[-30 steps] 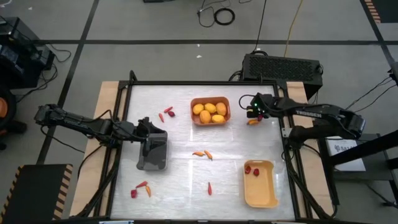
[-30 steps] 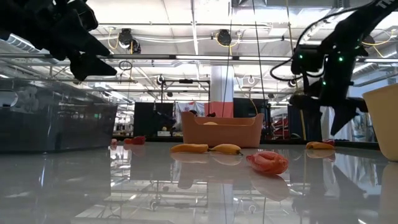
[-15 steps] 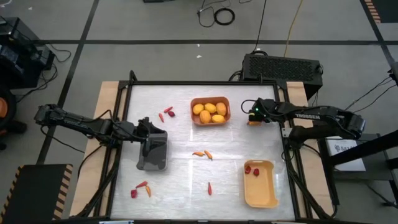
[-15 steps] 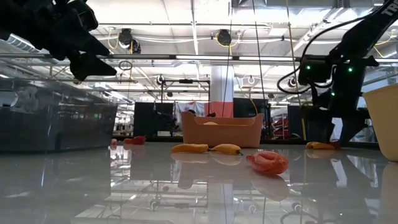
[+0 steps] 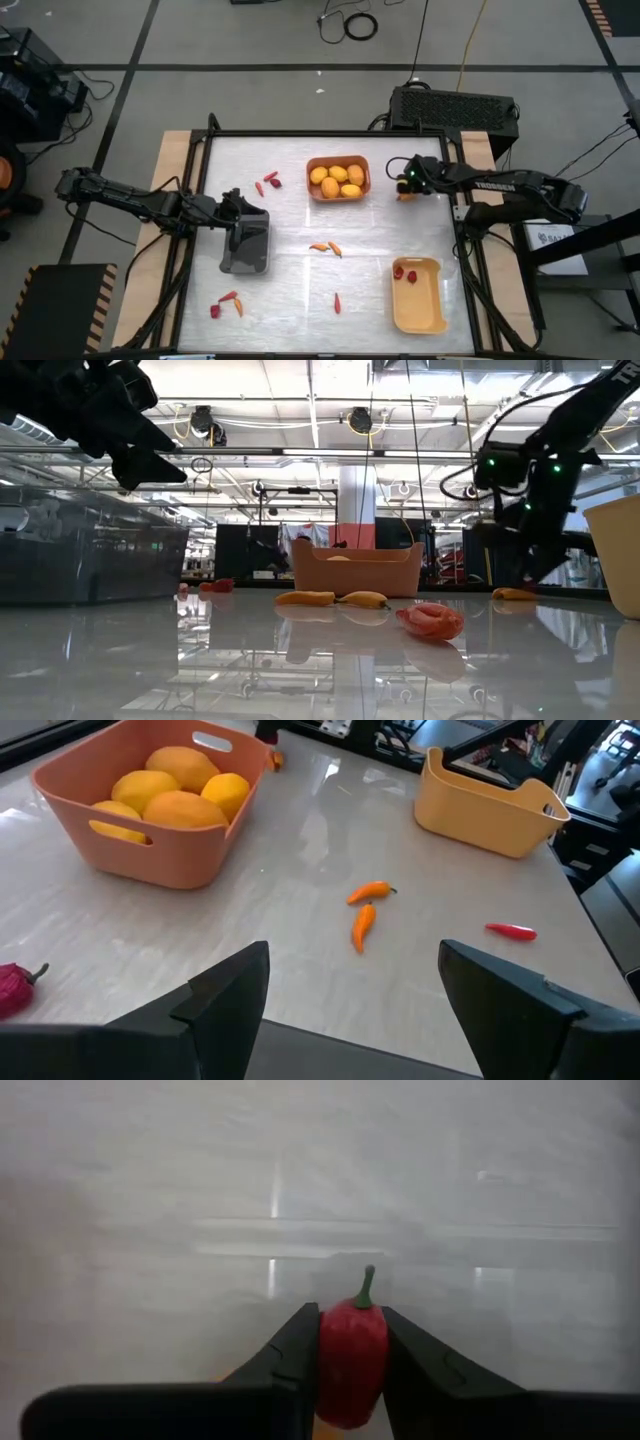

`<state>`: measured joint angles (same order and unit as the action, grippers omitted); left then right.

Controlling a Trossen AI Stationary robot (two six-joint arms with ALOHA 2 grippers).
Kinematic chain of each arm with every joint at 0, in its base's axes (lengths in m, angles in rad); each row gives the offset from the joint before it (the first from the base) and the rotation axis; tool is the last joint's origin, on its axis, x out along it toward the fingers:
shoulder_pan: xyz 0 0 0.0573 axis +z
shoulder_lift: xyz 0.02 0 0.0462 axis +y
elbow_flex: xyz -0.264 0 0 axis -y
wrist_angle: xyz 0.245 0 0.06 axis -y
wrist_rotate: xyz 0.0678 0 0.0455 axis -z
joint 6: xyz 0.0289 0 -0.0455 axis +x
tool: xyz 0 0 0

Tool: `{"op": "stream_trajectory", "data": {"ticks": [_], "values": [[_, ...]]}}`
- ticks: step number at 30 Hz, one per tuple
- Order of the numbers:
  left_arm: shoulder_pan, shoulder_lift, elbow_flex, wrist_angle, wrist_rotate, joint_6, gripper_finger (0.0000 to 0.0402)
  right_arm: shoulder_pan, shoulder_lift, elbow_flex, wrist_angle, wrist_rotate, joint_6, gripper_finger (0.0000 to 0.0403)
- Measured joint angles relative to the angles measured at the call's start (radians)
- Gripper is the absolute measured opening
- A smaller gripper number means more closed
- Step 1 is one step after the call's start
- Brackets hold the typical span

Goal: Sort produce into baskets
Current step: Put the red chili pepper into the yellow bin

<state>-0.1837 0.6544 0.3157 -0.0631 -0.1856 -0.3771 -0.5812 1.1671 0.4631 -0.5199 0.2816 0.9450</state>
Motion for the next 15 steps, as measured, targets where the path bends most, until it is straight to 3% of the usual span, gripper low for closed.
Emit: {"op": "stream_trajectory", "data": {"ticks": [8, 15], "values": [[0.000, 0.000, 0.000, 0.000, 0.000, 0.017, 0.0294, 0.035, 0.000, 0.156, -0.009, -0.201, -0.082, 0.0079], [0.000, 0.000, -0.006, -0.005, 0.000, 0.024, 0.0294, 0.227, 0.000, 0.315, -0.082, -0.322, -0.045, 0.0079]]}}
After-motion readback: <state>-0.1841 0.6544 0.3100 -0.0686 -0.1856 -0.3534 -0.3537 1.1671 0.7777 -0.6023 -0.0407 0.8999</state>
